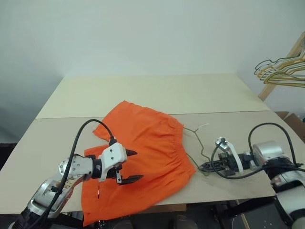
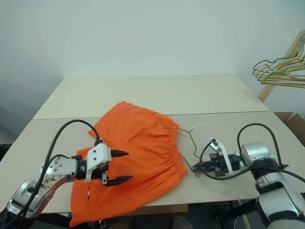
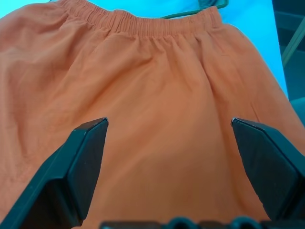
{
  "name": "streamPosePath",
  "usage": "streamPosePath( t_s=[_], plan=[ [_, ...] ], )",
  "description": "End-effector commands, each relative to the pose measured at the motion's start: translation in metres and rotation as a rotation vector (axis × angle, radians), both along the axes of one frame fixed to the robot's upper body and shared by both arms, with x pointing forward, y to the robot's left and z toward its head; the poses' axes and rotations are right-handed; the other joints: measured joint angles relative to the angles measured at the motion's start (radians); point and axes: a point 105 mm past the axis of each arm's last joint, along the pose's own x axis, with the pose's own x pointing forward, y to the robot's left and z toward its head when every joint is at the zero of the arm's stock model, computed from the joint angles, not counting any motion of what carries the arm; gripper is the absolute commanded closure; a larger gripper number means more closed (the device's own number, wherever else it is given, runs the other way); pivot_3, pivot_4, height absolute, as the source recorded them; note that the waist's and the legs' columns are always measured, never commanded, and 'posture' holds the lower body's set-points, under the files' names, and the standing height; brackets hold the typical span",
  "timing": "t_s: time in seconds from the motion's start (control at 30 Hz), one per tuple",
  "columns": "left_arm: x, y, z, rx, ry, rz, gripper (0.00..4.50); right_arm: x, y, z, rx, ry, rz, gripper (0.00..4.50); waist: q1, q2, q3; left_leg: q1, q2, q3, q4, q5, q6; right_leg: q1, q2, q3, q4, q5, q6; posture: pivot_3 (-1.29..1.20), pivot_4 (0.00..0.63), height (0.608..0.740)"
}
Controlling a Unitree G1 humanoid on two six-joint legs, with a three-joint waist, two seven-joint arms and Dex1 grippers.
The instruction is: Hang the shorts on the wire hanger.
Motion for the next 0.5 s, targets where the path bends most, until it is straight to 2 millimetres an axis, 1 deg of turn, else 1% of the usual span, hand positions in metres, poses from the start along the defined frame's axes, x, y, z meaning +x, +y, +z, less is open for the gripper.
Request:
streamPosePath(
  t_s=[0.03,0.2,0.33,0.37,0.43,0.47,0.5],
  plan=[
    [0.0,-0.002,0.009,-0.001,-0.05,0.0,0.02,0.012,0.002,0.003,0.032,-0.047,-0.032,4.5,0.002,-0.003,-0.003,0.0,0.0,0.0,0.0,0.0,0.0,0.0,0.0,0.0,0.0,0.0,0.0,0.11,0.0,0.74],
    [-0.001,-0.001,0.008,0.001,-0.052,0.01,0.02,0.026,0.007,0.009,0.082,-0.125,-0.087,4.5,0.002,-0.005,-0.005,0.0,0.0,0.0,0.001,0.0,0.0,0.001,0.0,0.0,0.001,0.0,0.0,0.11,0.0,0.74],
    [0.001,-0.001,0.01,-0.003,-0.063,0.01,0.02,0.041,0.007,0.019,0.076,-0.315,-0.131,4.5,0.005,-0.004,-0.005,0.0,0.001,0.001,0.0,0.0,-0.001,-0.001,0.0,0.0,0.001,0.0,0.0,0.1,0.0,0.74],
    [0.003,-0.002,0.011,-0.006,-0.072,0.008,0.02,0.044,0.007,0.02,0.056,-0.391,-0.124,4.5,0.008,-0.004,-0.005,0.0,0.001,0.001,0.0,0.0,-0.001,-0.001,0.0,0.0,0.001,0.0,0.0,0.09,0.0,0.74],
    [0.006,-0.002,0.013,-0.011,-0.084,0.009,0.02,0.045,0.008,0.021,0.011,-0.486,-0.103,4.5,0.011,-0.003,-0.004,-0.001,0.001,0.001,0.0,0.0,-0.001,-0.001,0.0,0.0,0.001,0.0,0.0,0.08,0.0,0.74],
    [0.009,-0.004,0.018,-0.023,-0.099,0.007,0.02,0.047,0.01,0.024,-0.022,-0.563,-0.084,4.5,0.012,-0.003,-0.004,-0.001,0.001,0.001,0.0,0.0,-0.001,-0.001,0.0,0.0,0.0,0.0,0.0,0.08,0.0,0.74],
    [0.011,-0.006,0.023,-0.04,-0.111,0.005,0.02,0.048,0.012,0.026,-0.04,-0.603,-0.072,4.5,0.016,-0.003,-0.004,-0.001,0.001,0.001,0.0,0.0,-0.001,-0.001,0.0,0.0,0.0,0.0,0.0,0.08,0.0,0.74]
  ],
)
